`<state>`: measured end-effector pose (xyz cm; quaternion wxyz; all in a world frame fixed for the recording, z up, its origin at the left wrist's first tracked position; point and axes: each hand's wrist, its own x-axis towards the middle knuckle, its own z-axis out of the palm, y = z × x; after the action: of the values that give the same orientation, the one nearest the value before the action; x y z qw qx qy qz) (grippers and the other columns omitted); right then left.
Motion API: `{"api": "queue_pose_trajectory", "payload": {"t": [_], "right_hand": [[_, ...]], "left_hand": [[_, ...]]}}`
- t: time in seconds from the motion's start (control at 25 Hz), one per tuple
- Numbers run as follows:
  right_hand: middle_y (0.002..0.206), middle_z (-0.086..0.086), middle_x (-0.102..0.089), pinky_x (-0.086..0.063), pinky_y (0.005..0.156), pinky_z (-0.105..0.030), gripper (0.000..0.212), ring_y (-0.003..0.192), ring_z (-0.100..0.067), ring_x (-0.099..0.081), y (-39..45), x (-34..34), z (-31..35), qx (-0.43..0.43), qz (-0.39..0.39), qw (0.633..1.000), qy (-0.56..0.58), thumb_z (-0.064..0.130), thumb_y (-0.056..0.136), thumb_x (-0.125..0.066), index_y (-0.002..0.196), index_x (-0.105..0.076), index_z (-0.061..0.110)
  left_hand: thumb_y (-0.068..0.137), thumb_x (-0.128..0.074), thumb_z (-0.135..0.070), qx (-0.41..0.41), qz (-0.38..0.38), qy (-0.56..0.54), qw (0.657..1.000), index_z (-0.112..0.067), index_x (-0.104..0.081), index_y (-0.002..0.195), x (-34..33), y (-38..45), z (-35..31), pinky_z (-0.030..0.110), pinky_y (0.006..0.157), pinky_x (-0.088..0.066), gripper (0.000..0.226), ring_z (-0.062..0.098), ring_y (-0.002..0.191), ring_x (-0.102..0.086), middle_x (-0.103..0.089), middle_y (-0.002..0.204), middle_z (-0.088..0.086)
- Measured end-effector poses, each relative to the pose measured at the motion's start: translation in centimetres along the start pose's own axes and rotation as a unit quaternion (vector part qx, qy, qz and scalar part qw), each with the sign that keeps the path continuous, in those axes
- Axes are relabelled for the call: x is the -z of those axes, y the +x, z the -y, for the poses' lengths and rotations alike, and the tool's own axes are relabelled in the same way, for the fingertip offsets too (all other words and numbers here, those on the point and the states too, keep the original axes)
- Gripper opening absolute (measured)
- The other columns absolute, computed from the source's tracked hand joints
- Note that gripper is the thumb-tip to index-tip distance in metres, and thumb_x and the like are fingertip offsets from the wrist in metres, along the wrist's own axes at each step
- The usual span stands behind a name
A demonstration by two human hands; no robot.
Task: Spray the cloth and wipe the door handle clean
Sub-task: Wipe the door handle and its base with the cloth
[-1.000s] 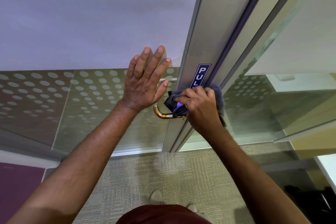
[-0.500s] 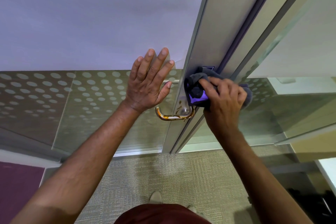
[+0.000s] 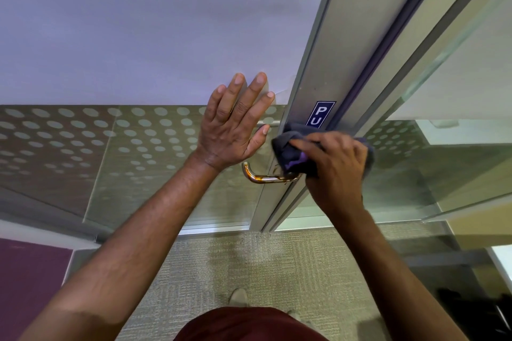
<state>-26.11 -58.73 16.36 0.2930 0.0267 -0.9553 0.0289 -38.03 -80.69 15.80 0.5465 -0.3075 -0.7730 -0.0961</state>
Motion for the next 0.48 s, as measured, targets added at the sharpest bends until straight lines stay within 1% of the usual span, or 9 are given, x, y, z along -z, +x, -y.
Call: {"api": "queue_pose_trajectory", "payload": {"t": [0.04,0.08,0.12,0.2,0.32,0.4,0.48], "right_hand": [[0.125,0.009,-0.060,-0.032,0.091,-0.044,0.044,0.117,-0.026,-0.050,-0.2,0.4,-0.7,-0.028,-0.038,0.999,-0.012,0.028,0.085,-0.055,0.126,-0.064,0.039],[0.128,0.006,-0.061,-0.032,0.093,-0.044,0.047,0.119,-0.028,-0.048,-0.3,0.5,-1.1,-0.051,-0.058,0.997,-0.027,0.025,0.084,-0.055,0.128,-0.065,0.036],[0.129,0.003,-0.062,-0.032,0.094,-0.045,0.048,0.121,-0.029,-0.047,-0.3,0.4,-1.1,-0.060,-0.060,0.996,-0.037,0.023,0.083,-0.056,0.130,-0.065,0.033],[0.127,0.001,-0.065,-0.033,0.095,-0.046,0.045,0.122,-0.029,-0.047,-0.4,-0.3,-0.2,-0.048,-0.024,0.998,-0.044,0.024,0.085,-0.056,0.128,-0.067,0.030],[0.123,0.002,-0.066,-0.035,0.096,-0.047,0.034,0.124,-0.030,-0.051,-1.0,-1.8,1.9,-0.021,0.065,0.996,-0.056,0.026,0.091,-0.063,0.125,-0.068,0.030],[0.118,0.004,-0.065,-0.034,0.093,-0.046,0.026,0.119,-0.028,-0.052,-0.9,-2.5,3.0,-0.014,0.083,0.994,-0.067,0.025,0.093,-0.066,0.118,-0.069,0.030],[0.110,0.006,-0.064,-0.032,0.089,-0.043,0.018,0.111,-0.025,-0.052,-0.5,-2.7,3.8,-0.001,0.085,0.994,-0.068,0.024,0.096,-0.062,0.111,-0.069,0.031]], "left_hand": [[0.109,-0.038,-0.044,0.001,-0.001,0.001,1.000,-0.016,-0.043,0.157,-0.1,0.0,0.0,0.041,0.135,-0.002,0.057,0.024,0.166,0.002,-0.002,0.180,0.001],[0.108,-0.038,-0.044,0.001,-0.003,0.003,1.000,-0.016,-0.042,0.158,-0.1,0.0,0.0,0.041,0.135,-0.002,0.057,0.024,0.166,0.002,-0.002,0.180,0.001],[0.108,-0.037,-0.044,0.001,-0.003,0.004,1.000,-0.016,-0.042,0.158,-0.2,0.0,0.0,0.041,0.135,-0.002,0.057,0.024,0.166,0.001,-0.002,0.180,0.001],[0.108,-0.038,-0.044,0.002,-0.007,0.005,1.000,-0.016,-0.041,0.158,-0.3,0.0,0.0,0.041,0.135,-0.002,0.057,0.024,0.166,0.001,-0.003,0.179,0.001],[0.108,-0.039,-0.044,0.001,-0.007,0.005,1.000,-0.016,-0.043,0.158,-0.2,0.0,0.0,0.041,0.135,-0.002,0.057,0.024,0.166,0.001,-0.004,0.179,0.001],[0.108,-0.040,-0.044,0.002,-0.005,0.007,1.000,-0.016,-0.044,0.157,-0.2,0.0,0.0,0.041,0.135,-0.002,0.057,0.024,0.166,0.001,-0.003,0.179,0.001],[0.107,-0.041,-0.044,0.006,-0.004,0.005,1.000,-0.016,-0.044,0.157,-0.2,0.0,-0.1,0.041,0.135,-0.001,0.057,0.024,0.166,0.001,-0.003,0.179,0.001]]}}
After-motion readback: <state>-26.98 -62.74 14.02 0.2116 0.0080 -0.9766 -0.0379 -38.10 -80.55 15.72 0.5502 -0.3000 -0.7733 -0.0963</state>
